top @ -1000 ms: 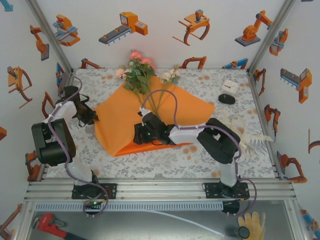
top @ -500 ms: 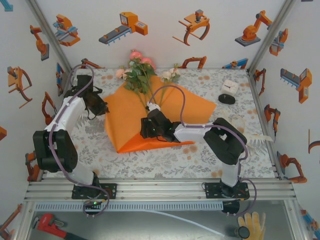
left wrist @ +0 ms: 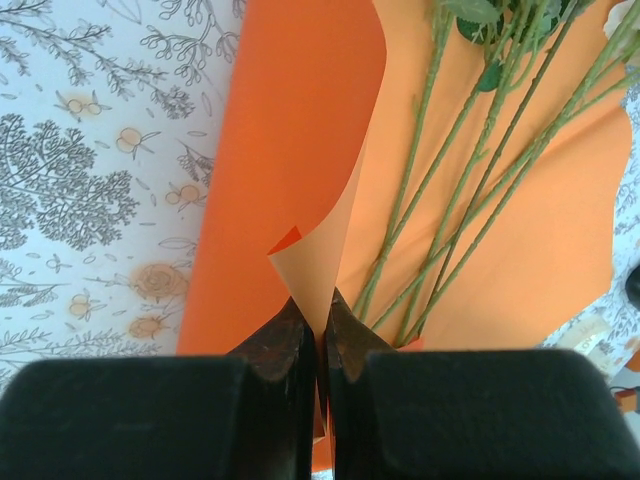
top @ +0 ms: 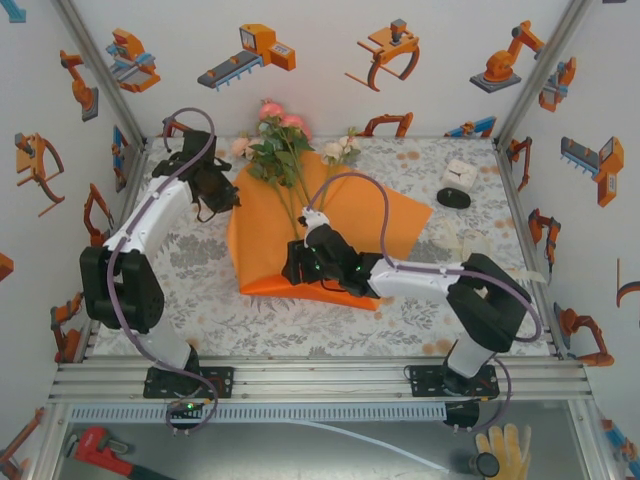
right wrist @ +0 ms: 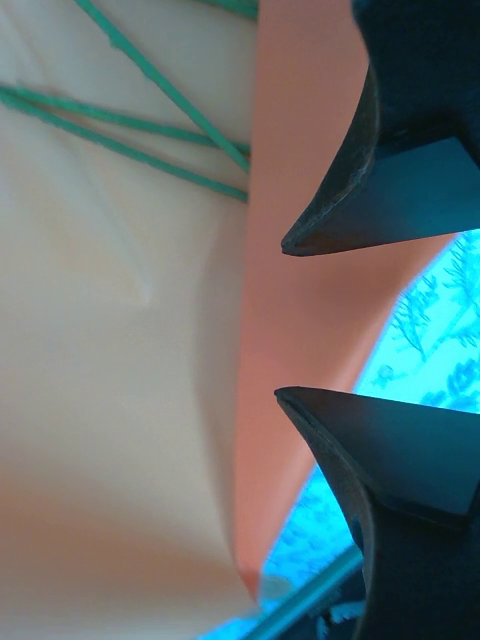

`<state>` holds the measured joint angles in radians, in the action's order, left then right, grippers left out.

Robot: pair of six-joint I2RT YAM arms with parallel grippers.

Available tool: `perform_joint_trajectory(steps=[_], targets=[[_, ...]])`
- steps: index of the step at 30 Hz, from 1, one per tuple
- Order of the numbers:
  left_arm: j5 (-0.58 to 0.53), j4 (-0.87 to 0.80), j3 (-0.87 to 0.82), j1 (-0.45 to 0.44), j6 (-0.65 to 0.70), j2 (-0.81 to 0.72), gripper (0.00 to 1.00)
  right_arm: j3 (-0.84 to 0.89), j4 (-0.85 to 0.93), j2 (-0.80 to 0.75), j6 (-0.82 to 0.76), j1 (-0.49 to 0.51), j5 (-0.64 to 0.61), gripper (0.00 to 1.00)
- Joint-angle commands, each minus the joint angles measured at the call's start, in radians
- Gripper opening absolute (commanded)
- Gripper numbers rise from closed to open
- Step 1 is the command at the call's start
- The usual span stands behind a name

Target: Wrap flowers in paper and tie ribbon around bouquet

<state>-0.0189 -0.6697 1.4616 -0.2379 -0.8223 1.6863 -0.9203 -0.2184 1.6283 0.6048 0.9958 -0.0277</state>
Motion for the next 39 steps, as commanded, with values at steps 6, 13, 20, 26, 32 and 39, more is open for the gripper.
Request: perform_joint_trajectory(steps=[6,13,20,26,32,39], targets=[[-0.069,-0.016,0.076,-0.013,-0.044,0.036,0.14,0.072,0.050,-0.065,0.088,0.088,-0.185,0.54],[-0.095,-0.021,-0.023,-0.013,0.011,-0.045,0.14,0.130,-0.014,-0.070,0.022,0.024,-0.035,0.55],[-0.151,-0.012,-0.202,-0.010,0.086,-0.137,0.14,0.152,-0.023,0.017,0.120,0.025,0.035,0.54],[-0.134,0.012,-0.252,-0.010,0.103,-0.181,0.14,0.071,0.151,-0.080,0.103,0.029,0.048,0.54],[-0.123,0.028,-0.244,-0.004,0.101,-0.182,0.14,0.047,0.094,-0.114,0.087,0.039,-0.051,0.54],[-0.111,0.030,-0.242,0.012,0.094,-0.183,0.14,0.023,-0.019,0.059,0.168,0.016,-0.004,0.53]])
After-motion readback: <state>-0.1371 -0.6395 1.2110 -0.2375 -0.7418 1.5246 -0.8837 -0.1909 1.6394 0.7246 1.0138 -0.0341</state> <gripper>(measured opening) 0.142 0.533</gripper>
